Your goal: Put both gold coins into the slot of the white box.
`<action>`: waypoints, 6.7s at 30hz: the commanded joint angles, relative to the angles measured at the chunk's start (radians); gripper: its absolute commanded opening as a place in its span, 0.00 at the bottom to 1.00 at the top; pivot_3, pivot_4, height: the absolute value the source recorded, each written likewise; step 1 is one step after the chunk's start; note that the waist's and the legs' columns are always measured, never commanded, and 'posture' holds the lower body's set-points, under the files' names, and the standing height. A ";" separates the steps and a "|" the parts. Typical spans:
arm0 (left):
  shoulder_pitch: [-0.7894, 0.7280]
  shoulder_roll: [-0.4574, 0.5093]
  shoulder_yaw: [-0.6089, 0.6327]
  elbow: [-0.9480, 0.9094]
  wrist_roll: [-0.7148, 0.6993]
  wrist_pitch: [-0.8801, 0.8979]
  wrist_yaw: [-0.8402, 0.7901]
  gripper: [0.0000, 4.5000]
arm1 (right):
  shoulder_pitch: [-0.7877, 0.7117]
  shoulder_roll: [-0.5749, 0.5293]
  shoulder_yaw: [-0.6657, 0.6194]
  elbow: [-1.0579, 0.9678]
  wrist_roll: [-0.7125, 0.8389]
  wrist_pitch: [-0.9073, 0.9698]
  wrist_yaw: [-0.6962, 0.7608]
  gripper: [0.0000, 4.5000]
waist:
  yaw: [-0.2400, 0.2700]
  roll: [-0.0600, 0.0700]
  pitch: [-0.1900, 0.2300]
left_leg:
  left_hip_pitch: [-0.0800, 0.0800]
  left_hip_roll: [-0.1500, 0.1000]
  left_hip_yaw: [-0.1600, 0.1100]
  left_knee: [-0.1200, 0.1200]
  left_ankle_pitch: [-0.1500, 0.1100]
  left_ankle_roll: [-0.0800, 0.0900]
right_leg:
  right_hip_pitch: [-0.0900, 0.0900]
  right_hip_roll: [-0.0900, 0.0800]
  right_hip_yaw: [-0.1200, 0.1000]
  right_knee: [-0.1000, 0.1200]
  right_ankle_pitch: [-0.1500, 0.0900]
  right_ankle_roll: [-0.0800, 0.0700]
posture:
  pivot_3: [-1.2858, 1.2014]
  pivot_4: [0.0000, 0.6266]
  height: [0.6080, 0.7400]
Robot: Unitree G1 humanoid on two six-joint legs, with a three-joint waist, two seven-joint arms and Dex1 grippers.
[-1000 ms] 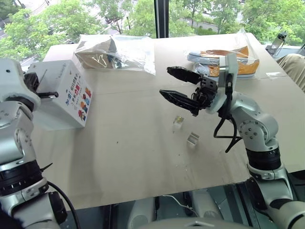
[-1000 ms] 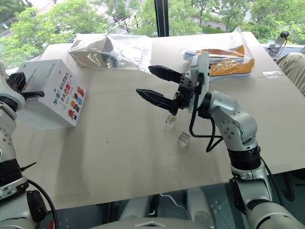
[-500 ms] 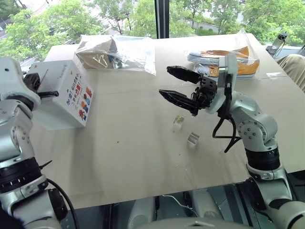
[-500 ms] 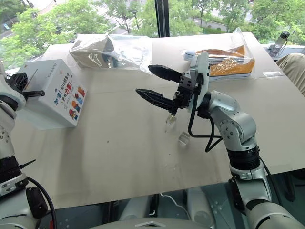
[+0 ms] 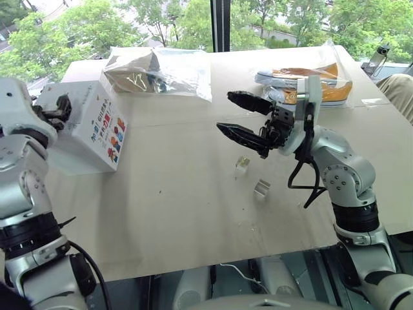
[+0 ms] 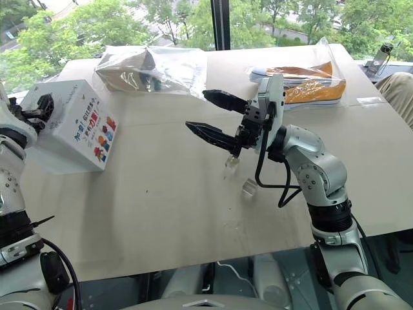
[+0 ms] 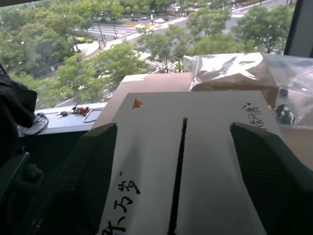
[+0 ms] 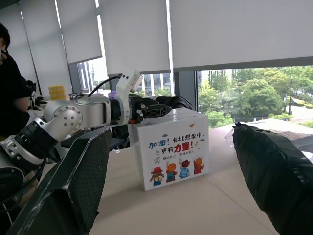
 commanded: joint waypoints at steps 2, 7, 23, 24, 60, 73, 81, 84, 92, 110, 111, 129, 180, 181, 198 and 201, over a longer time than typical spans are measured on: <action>-0.026 -0.032 0.079 -0.188 -0.214 -0.084 -0.145 0.97 | 0.007 -0.019 0.000 -0.011 -0.022 -0.023 0.014 0.94 | 0.001 -0.001 0.000 | -0.001 0.000 0.000 0.000 0.000 0.000 | 0.000 -0.001 -0.001 -0.002 0.000 0.000 | 0.52 0.24 1.00; 0.178 0.016 0.036 -0.430 -0.447 0.083 -0.335 0.97 | 0.057 -0.082 0.080 0.060 -0.173 -0.073 0.035 0.94 | -0.005 -0.001 -0.001 | -0.003 0.000 0.000 0.000 0.000 0.000 | 0.000 -0.002 0.000 -0.006 0.000 0.000 | 0.52 0.24 1.00; 0.595 0.139 -0.122 -0.656 -0.449 0.146 -0.504 0.97 | 0.114 -0.083 0.208 0.367 -0.521 -0.339 0.020 0.94 | -0.002 0.000 0.001 | 0.003 0.001 0.002 0.001 0.001 0.000 | 0.004 0.008 0.003 -0.003 -0.001 -0.001 | 0.52 0.24 1.00; 0.596 0.138 -0.124 -0.655 -0.447 0.143 -0.504 0.97 | 0.117 -0.087 0.204 0.379 -0.525 -0.351 0.028 0.94 | -0.002 0.000 0.001 | 0.003 0.001 0.002 0.002 0.001 0.000 | 0.004 0.008 0.003 -0.003 -0.001 -0.001 | 0.52 0.24 1.00; 0.554 0.131 -0.173 -0.623 -0.417 0.111 -0.502 1.00 | 0.156 -0.058 0.151 0.393 -0.513 -0.307 0.042 0.39 | -0.003 0.000 0.001 | 0.002 0.001 0.002 0.002 0.000 0.000 | 0.004 0.008 0.003 -0.003 -0.001 -0.001 | 0.52 0.24 1.00; 0.550 0.135 -0.179 -0.613 -0.412 0.109 -0.504 1.00 | 0.160 -0.052 0.147 0.374 -0.513 -0.287 0.035 0.12 | -0.003 0.000 0.001 | 0.002 0.001 0.002 0.002 0.000 0.000 | 0.004 0.008 0.003 -0.003 -0.001 -0.001 | 0.52 0.24 1.00; 0.529 0.102 -0.171 -0.603 -0.448 0.110 -0.493 1.00 | 0.156 -0.032 0.114 0.320 -0.437 -0.253 0.049 0.12 | -0.003 0.000 0.001 | 0.002 0.001 0.002 0.002 0.000 0.000 | 0.004 0.008 0.002 -0.003 -0.001 -0.001 | 0.52 0.24 1.00; 0.491 0.015 -0.128 -0.571 -0.604 0.143 -0.452 1.00 | 0.156 0.008 0.077 0.252 -0.329 -0.198 0.061 0.12 | -0.002 0.000 0.001 | 0.002 0.001 0.001 0.002 0.000 0.000 | 0.004 0.008 0.002 -0.003 -0.001 0.000 | 0.52 0.24 1.00; 0.393 -0.257 -0.120 -0.499 -1.204 0.153 -0.197 1.00 | 0.146 0.098 0.040 0.052 -0.041 -0.101 0.139 0.12 | 0.003 -0.001 0.000 | 0.000 0.001 -0.002 0.005 0.000 0.000 | 0.004 0.002 -0.001 -0.002 -0.001 0.000 | 0.52 0.24 1.00; 0.368 -0.489 -0.312 -0.525 -1.663 0.026 0.091 1.00 | 0.045 0.156 0.068 0.024 -0.028 -0.181 0.141 0.12 | 0.006 -0.001 0.001 | 0.002 0.000 -0.005 0.012 0.000 0.000 | 0.011 0.008 -0.003 -0.002 -0.001 -0.001 | 0.52 0.24 1.00; 0.372 -0.496 -0.319 -0.530 -1.663 0.032 0.088 1.00 | 0.044 0.157 0.069 0.024 -0.027 -0.184 0.141 0.12 | 0.006 -0.001 0.001 | 0.002 0.000 -0.005 0.012 0.000 0.000 | 0.011 0.008 -0.003 -0.002 -0.001 -0.001 | 0.52 0.24 1.00; 0.382 -0.267 -0.318 -0.492 -1.663 0.238 -0.073 1.00 | 0.044 0.075 0.102 0.064 -0.053 -0.273 0.349 0.12 | 0.008 0.000 0.001 | 0.002 0.000 -0.005 0.012 0.000 0.000 | 0.011 0.009 -0.003 -0.003 -0.003 -0.004 | 0.52 0.24 1.00; 0.347 -0.172 -0.333 -0.413 -1.663 0.340 -0.223 0.09 | 0.027 0.108 0.134 0.075 -0.104 -0.363 0.362 0.12 | 0.007 0.003 0.004 | 0.001 0.001 -0.005 0.008 0.000 0.000 | 0.011 0.008 -0.003 -0.010 -0.003 -0.004 | 0.52 0.24 1.00; 0.346 -0.173 -0.335 -0.413 -1.663 0.341 -0.224 0.09 | 0.026 0.109 0.134 0.075 -0.104 -0.363 0.361 0.12 | 0.007 0.003 0.004 | 0.001 0.001 -0.005 0.008 0.000 0.000 | 0.011 0.008 -0.003 -0.011 -0.003 -0.004 | 0.52 0.24 1.00; 0.335 -0.185 -0.338 -0.399 -1.663 0.324 -0.204 0.04 | 0.020 0.102 0.137 0.076 -0.103 -0.346 0.355 0.12 | 0.007 0.003 0.004 | 0.000 0.001 -0.005 0.003 0.000 0.000 | 0.011 0.007 -0.003 -0.015 -0.003 -0.004 | 0.52 0.24 1.00; 0.333 -0.186 -0.343 -0.401 -1.663 0.322 -0.198 0.04 | 0.019 0.096 0.139 0.078 -0.102 -0.329 0.347 0.12 | 0.007 0.003 0.004 | 0.001 0.001 -0.005 0.003 0.000 0.000 | 0.011 0.007 -0.003 -0.016 -0.003 -0.004 | 0.52 0.24 1.00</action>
